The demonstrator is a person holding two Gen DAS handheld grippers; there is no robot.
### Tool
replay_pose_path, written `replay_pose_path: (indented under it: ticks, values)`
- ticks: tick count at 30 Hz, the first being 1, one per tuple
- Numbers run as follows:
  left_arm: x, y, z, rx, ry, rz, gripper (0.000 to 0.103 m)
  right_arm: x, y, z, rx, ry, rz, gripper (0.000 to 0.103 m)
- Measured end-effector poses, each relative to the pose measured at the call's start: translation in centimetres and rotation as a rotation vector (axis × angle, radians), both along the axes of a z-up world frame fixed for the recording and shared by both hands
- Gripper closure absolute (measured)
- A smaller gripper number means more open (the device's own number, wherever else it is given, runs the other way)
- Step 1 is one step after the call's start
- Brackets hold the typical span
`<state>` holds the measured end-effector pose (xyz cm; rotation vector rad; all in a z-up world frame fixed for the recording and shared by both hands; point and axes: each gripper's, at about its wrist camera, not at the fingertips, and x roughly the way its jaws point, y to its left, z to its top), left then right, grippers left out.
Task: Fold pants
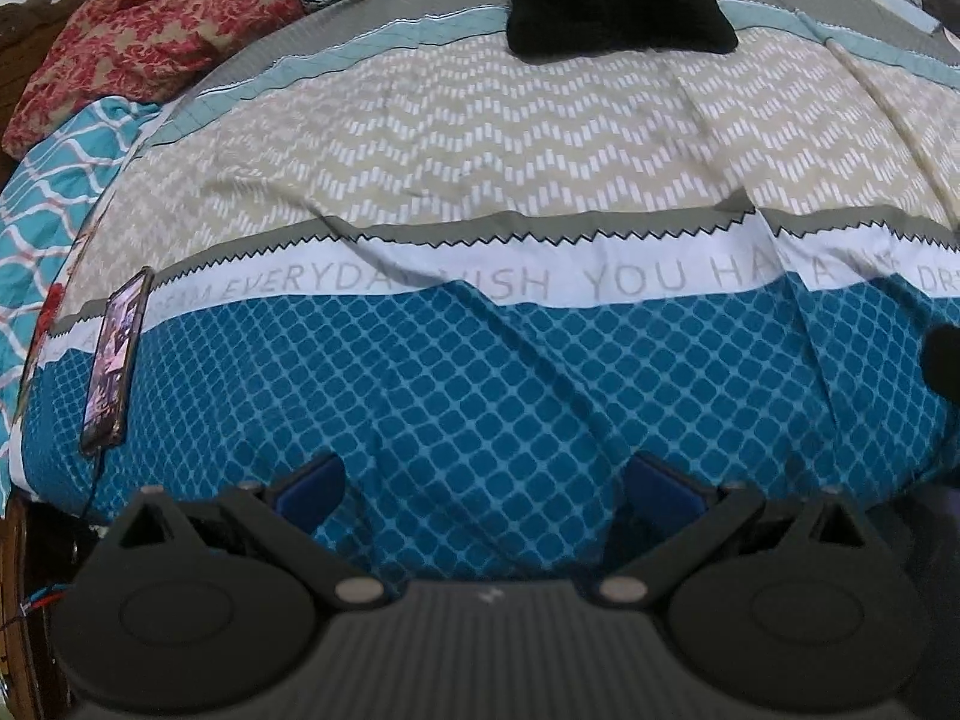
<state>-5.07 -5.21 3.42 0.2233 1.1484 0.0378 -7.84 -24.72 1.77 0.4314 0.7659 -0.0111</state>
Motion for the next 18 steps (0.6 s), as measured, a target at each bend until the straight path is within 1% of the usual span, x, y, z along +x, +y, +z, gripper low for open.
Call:
replay_pose_path:
  ticks: [7, 18]
  values:
    - [0.28, -0.34, 0.37, 0.002, -0.011, -0.014, 0.000, 0.07, 0.29, 0.14, -0.008, -0.004, 0.012, 0.000]
    - [0.28, -0.75, 0.28, 0.004, -0.004, -0.028, 0.000, 0.13, -0.04, 0.15, 0.000, -0.006, 0.003, 0.000]
